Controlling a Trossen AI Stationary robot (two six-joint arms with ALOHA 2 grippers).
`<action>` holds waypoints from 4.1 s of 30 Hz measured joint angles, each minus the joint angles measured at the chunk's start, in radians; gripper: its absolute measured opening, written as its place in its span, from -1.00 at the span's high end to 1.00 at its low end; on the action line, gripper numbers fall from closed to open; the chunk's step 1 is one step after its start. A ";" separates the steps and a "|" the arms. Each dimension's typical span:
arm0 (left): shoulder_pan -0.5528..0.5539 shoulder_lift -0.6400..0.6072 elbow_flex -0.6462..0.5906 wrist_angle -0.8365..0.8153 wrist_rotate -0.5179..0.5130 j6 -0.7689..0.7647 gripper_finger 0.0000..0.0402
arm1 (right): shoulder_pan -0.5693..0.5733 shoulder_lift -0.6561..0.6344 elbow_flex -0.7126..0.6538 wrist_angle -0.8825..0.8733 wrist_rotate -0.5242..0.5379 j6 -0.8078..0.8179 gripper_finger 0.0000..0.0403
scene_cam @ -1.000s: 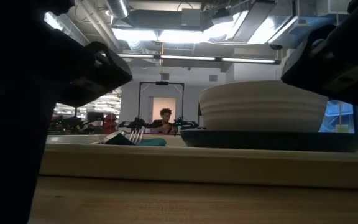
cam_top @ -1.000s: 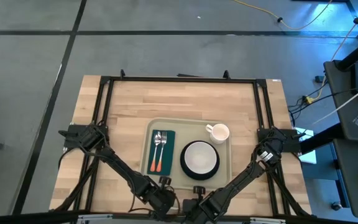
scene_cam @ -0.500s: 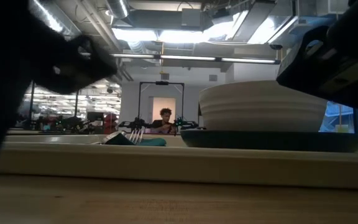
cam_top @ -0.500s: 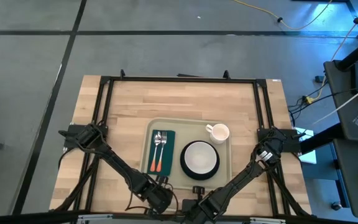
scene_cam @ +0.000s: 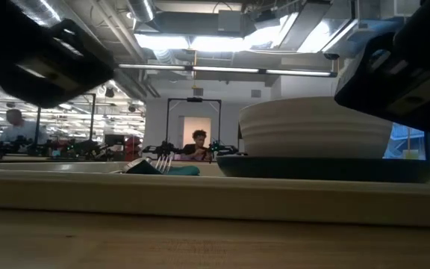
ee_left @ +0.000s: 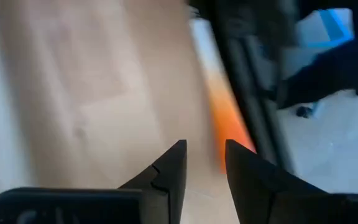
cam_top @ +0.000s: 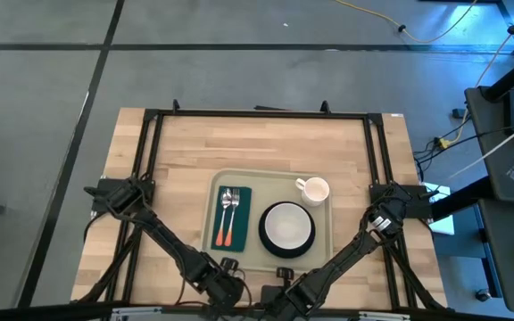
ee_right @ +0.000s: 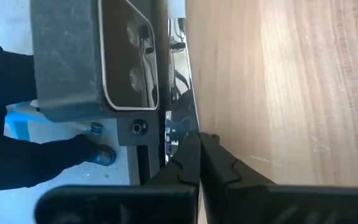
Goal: Set up tray
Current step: Put the orange knife on the green napkin
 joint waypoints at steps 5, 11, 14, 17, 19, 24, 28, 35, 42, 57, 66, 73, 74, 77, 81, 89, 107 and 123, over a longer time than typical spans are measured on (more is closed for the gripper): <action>-0.026 0.000 0.002 0.064 0.038 -0.021 0.35 | -0.004 0.000 0.000 0.000 -0.005 0.029 1.00; -0.051 0.007 0.003 0.061 -0.070 -0.105 0.23 | -0.010 0.000 0.000 0.000 -0.007 0.030 1.00; -0.058 0.033 0.003 0.040 -0.087 -0.136 0.23 | -0.012 0.000 0.000 0.000 -0.007 0.036 1.00; -0.060 0.054 0.006 0.053 -0.083 -0.148 0.23 | -0.012 0.000 0.000 0.000 -0.008 0.045 1.00; -0.061 0.066 0.010 0.042 -0.097 -0.181 0.24 | -0.012 0.000 0.000 0.001 -0.007 0.045 1.00; -0.056 0.095 0.014 0.000 -0.088 -0.260 0.37 | -0.013 0.000 0.000 0.000 -0.006 0.045 1.00; -0.046 0.111 0.016 0.001 -0.043 -0.304 0.48 | -0.012 0.000 0.000 -0.001 0.006 0.047 1.00; -0.026 0.111 0.016 -0.001 -0.001 -0.321 0.59 | -0.012 0.001 0.000 -0.001 0.023 0.047 1.00; -0.010 0.111 0.016 -0.012 -0.010 -0.344 0.72 | -0.011 0.001 0.000 -0.001 0.051 0.044 1.00; 0.015 0.111 0.016 -0.009 -0.039 -0.315 0.82 | -0.013 0.005 0.000 -0.004 0.155 0.023 1.00; 0.024 0.114 0.016 -0.021 -0.104 -0.306 0.93 | -0.024 0.007 0.002 -0.022 0.171 0.023 1.00; 0.024 0.114 0.016 -0.021 -0.120 -0.303 0.97 | -0.029 0.007 0.002 -0.022 0.191 0.043 1.00; 0.024 0.114 0.016 -0.021 -0.121 -0.303 0.97 | -0.030 0.007 0.002 -0.022 0.190 0.043 1.00; 0.024 0.114 0.016 -0.021 -0.119 -0.302 0.97 | -0.030 0.000 0.002 -0.023 0.190 0.037 1.00; 0.025 0.114 0.016 -0.017 -0.103 -0.267 0.99 | -0.030 -0.011 0.019 -0.074 0.192 0.008 1.00; 0.003 0.020 -0.007 -0.027 -0.140 -0.179 0.88 | 0.011 -0.039 0.074 -0.206 0.189 -0.009 0.97; -0.093 0.069 0.003 0.110 -0.181 -0.202 0.31 | 0.048 -0.044 0.084 -0.390 0.172 0.129 0.60; -0.107 0.121 0.008 0.157 -0.001 -0.365 0.38 | 0.050 -0.044 0.085 -0.386 0.172 0.155 0.59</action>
